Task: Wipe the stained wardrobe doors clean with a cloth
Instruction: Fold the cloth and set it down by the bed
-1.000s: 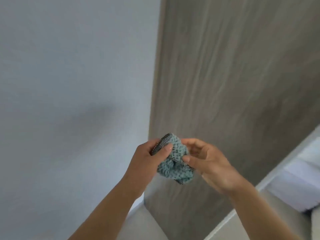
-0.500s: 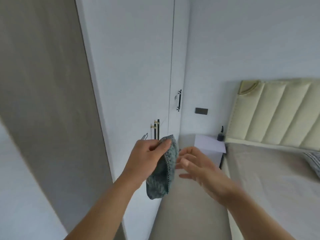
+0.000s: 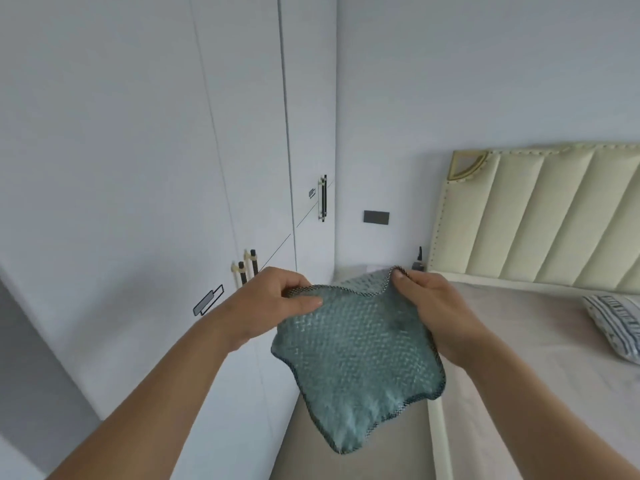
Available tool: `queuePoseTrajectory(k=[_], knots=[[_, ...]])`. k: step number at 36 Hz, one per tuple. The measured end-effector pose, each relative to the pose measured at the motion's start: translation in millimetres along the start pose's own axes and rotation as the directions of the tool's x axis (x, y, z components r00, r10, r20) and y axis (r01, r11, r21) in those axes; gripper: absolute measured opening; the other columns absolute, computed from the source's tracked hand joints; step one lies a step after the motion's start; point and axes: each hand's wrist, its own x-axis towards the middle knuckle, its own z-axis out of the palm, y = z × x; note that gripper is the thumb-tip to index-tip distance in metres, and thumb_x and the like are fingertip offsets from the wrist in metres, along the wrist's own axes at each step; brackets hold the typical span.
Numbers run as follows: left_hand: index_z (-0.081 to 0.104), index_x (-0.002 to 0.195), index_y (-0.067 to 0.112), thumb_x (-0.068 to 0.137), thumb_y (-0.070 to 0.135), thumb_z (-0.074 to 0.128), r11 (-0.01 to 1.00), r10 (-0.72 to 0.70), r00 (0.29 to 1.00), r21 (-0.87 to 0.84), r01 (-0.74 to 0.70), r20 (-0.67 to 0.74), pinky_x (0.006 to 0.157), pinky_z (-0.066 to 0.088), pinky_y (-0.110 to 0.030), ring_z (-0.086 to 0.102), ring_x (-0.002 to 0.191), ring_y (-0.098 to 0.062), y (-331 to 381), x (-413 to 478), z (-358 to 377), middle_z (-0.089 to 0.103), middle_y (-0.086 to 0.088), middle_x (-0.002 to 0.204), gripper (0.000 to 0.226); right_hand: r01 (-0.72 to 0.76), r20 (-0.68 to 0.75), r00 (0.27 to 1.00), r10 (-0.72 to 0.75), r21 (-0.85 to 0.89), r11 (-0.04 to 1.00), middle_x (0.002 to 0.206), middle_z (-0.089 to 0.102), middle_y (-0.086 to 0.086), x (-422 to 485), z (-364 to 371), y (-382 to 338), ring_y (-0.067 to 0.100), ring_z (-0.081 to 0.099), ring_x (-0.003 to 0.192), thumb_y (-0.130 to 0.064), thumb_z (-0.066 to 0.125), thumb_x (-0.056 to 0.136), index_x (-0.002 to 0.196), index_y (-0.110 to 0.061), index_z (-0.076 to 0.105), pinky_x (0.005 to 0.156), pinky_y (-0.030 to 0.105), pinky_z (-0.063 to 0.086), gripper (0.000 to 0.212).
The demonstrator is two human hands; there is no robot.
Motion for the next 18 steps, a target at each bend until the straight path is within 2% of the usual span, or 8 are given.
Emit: queuePoseTrajectory(k=[2, 5, 7, 8, 10, 12, 16, 18], knots=[[0.075, 0.085, 0.018, 0.098, 0.020, 0.073, 0.999, 0.015, 0.999, 0.047, -0.014, -0.028, 0.061, 0.041, -0.018, 0.054, 0.060, -0.006, -3, 24, 4, 0.067, 0.002, 0.073, 0.014, 0.036, -0.004, 0.999, -0.037, -0.111, 0.993, 0.100, 0.076, 0.015, 17, -4, 2, 0.035, 0.072, 0.094, -0.046, 0.054, 0.101, 0.099, -0.009, 0.076, 0.095, 0.051, 0.053, 0.043], [0.072, 0.092, 0.015, 0.102, 0.023, 0.067, 0.996, 0.026, 0.992, 0.083, -0.015, -0.127, 0.051, 0.035, -0.022, 0.045, 0.047, -0.009, -12, 81, 8, 0.062, 0.005, 0.062, 0.013, 0.120, -0.018, 0.991, -0.129, -0.253, 0.960, 0.073, 0.065, 0.013, 50, -12, 14, 0.023, 0.059, 0.066, -0.064, 0.059, 0.089, 0.081, -0.003, 0.066, 0.071, 0.045, 0.048, 0.062], [0.075, 0.094, 0.020, 0.105, 0.022, 0.061, 0.998, 0.049, 0.988, 0.057, -0.041, -0.145, 0.060, 0.043, -0.028, 0.057, 0.053, -0.011, -15, 117, 7, 0.067, 0.008, 0.064, 0.018, 0.178, 0.064, 0.984, -0.167, -0.307, 0.935, 0.060, 0.046, 0.001, 69, -17, 26, 0.016, 0.041, 0.057, -0.051, 0.065, 0.092, 0.067, -0.009, 0.056, 0.061, 0.036, 0.033, 0.050], [0.078, 0.095, 0.023, 0.106, 0.019, 0.058, 0.998, 0.055, 0.989, 0.032, -0.051, -0.136, 0.070, 0.050, -0.033, 0.065, 0.063, -0.014, -15, 135, 6, 0.073, 0.009, 0.073, 0.023, 0.200, 0.151, 0.976, -0.156, -0.346, 0.917, 0.060, 0.042, -0.004, 79, -17, 30, 0.012, 0.037, 0.056, -0.040, 0.066, 0.095, 0.064, -0.014, 0.054, 0.059, 0.032, 0.030, 0.042], [0.081, 0.097, 0.027, 0.107, 0.011, 0.052, 0.996, 0.050, 0.996, -0.071, -0.055, -0.072, 0.080, 0.056, -0.041, 0.072, 0.082, -0.023, -16, 168, 2, 0.077, 0.005, 0.088, 0.034, 0.236, 0.340, 0.936, -0.093, -0.409, 0.882, 0.065, 0.047, -0.006, 99, -18, 33, 0.008, 0.043, 0.061, -0.031, 0.067, 0.097, 0.073, -0.016, 0.059, 0.060, 0.025, 0.035, 0.029], [0.081, 0.097, 0.027, 0.108, 0.004, 0.046, 0.980, 0.064, 0.998, -0.188, -0.058, 0.025, 0.067, 0.055, -0.035, 0.067, 0.077, -0.022, -14, 194, -3, 0.073, -0.002, 0.086, 0.044, 0.189, 0.435, 0.900, -0.010, -0.370, 0.910, 0.075, 0.059, -0.004, 118, -22, 33, 0.010, 0.054, 0.072, -0.034, 0.064, 0.097, 0.083, -0.015, 0.064, 0.069, 0.022, 0.042, 0.023], [0.075, 0.083, 0.014, 0.099, -0.014, 0.033, 0.924, 0.183, 0.947, -0.374, -0.075, 0.263, 0.062, 0.052, -0.025, 0.063, 0.073, -0.019, -10, 251, -19, 0.065, -0.008, 0.083, 0.054, 0.126, 0.275, 0.960, -0.047, -0.276, 0.953, 0.091, 0.073, 0.014, 172, -43, 24, 0.022, 0.065, 0.086, -0.061, 0.052, 0.091, 0.088, -0.009, 0.075, 0.082, 0.038, 0.049, 0.057], [0.069, 0.072, 0.008, 0.088, -0.014, 0.034, 0.881, 0.242, 0.910, -0.469, -0.061, 0.337, 0.057, 0.049, -0.023, 0.058, 0.066, -0.020, -9, 273, -25, 0.060, -0.010, 0.075, 0.044, 0.125, 0.219, 0.972, -0.088, -0.159, 0.979, 0.104, 0.071, 0.016, 197, -53, 21, 0.027, 0.063, 0.098, -0.066, 0.051, 0.091, 0.094, -0.004, 0.077, 0.086, 0.041, 0.046, 0.067]])
